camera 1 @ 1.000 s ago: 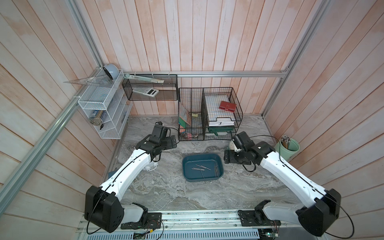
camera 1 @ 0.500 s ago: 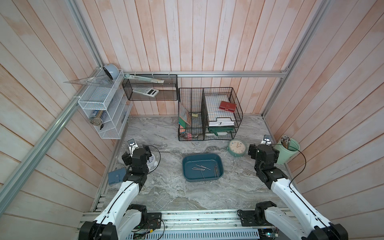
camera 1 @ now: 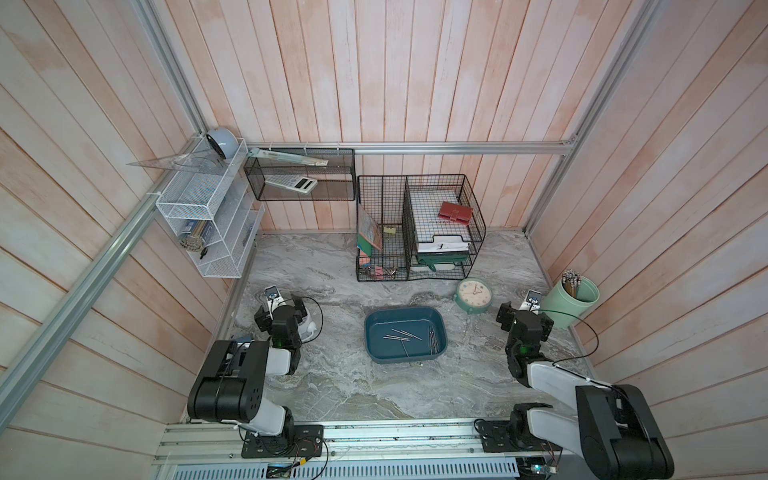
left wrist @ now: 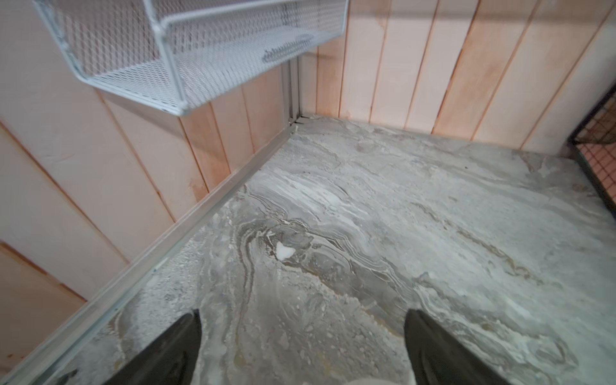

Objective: Put the nails on the desktop into the storage box
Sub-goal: Reset both arms

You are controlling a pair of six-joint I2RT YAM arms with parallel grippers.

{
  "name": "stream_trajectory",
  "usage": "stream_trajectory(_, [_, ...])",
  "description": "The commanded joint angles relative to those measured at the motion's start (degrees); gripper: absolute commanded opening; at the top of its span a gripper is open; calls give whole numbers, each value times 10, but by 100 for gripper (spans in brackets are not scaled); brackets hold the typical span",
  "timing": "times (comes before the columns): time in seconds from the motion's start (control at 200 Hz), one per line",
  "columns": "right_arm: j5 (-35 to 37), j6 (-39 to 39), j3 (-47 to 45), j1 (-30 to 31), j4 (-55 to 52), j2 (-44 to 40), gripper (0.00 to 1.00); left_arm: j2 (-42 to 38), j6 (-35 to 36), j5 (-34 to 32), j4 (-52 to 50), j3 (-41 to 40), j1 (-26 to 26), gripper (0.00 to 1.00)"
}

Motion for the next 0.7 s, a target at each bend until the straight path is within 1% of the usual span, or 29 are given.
stream_trajectory(0.0, [-100,-8,30,-2,36,29,98,-1,5,40,46,17,4,100])
stream_trajectory(0.035, [-108,-16,52,1,16,54,98,15,13,42,67,19,5,100])
stream_trajectory(0.09, [-102,-17,67,3,38,107,98,-4,6,49,11,31,5,100])
stream_trajectory(0.12, [-99,-16,71,4,55,136,98,-1,4,46,9,35,5,100])
stream_trajectory(0.165, [-103,-17,68,4,129,183,98,11,13,51,27,37,5,100])
stream_trajectory(0.205, [-104,-30,64,5,202,220,98,4,11,57,7,40,5,100])
stream_trajectory(0.22, [-102,-31,66,6,204,221,98,3,9,57,1,42,5,100])
stream_trajectory(0.25, [-101,-24,78,6,144,200,98,6,9,56,1,45,6,100])
stream_trajectory(0.31, [-77,-18,121,7,11,171,98,7,9,57,4,45,6,100])
stream_trajectory(0.35, [-75,-10,138,6,-40,160,98,7,9,57,4,45,6,100])
stream_trajectory(0.425, [-75,-11,126,5,-5,169,98,6,8,58,4,45,7,100])
stream_trajectory(0.49, [-69,-2,103,5,77,192,98,6,9,58,5,43,7,100])
stream_trajectory(0.545, [-70,-9,85,6,152,214,98,6,9,58,6,43,7,100])
stream_trajectory(0.625, [-64,-5,99,8,93,195,98,6,9,57,7,43,7,100])
stream_trajectory(0.695, [-65,-4,96,8,99,197,98,6,9,58,8,42,7,100])
